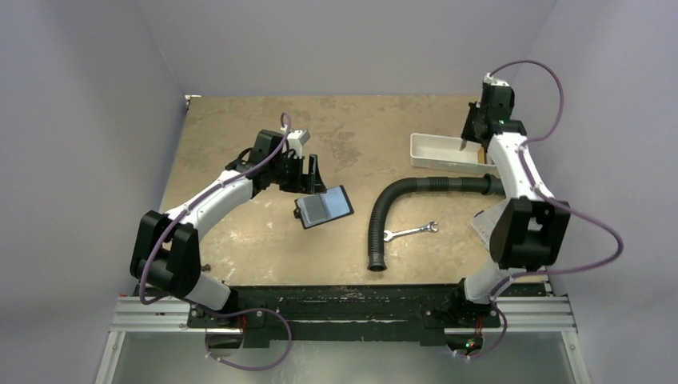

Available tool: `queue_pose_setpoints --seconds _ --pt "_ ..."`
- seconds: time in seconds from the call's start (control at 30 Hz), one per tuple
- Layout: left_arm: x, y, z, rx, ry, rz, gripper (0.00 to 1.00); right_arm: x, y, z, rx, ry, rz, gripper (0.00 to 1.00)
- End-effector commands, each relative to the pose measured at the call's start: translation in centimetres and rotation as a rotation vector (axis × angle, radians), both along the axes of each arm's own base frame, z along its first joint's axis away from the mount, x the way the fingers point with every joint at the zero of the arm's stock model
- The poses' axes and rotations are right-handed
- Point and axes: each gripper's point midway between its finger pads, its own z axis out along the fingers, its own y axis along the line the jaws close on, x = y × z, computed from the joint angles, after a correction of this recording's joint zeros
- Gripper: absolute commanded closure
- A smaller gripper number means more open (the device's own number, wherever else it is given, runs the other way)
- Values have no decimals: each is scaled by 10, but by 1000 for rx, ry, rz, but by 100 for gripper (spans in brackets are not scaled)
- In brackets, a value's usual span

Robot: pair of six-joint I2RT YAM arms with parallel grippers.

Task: Put the credit cards into the card holder
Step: Pick up the credit card from the storage box, then insert the credit card into the card holder.

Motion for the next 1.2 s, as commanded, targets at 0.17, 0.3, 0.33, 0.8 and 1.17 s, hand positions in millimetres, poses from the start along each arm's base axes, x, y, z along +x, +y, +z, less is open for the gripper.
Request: queue_pose_setpoints --seconds 0.17,0.3,0.33,0.8,1.17 --pt "10 6 -34 12 81 28 41 -31 251 57 794 -228 733 100" --pt "8 5 -50 19 132 22 49 -63 318 27 945 -100 887 100" --pt "8 5 -54 21 142 22 51 -71 330 18 970 -65 920 100" --pt "1 24 -106 173 273 54 69 -122 381 -80 1074 345 1011 100" --pt "-1 38 -120 260 302 71 79 -127 386 -112 1049 461 1022 100"
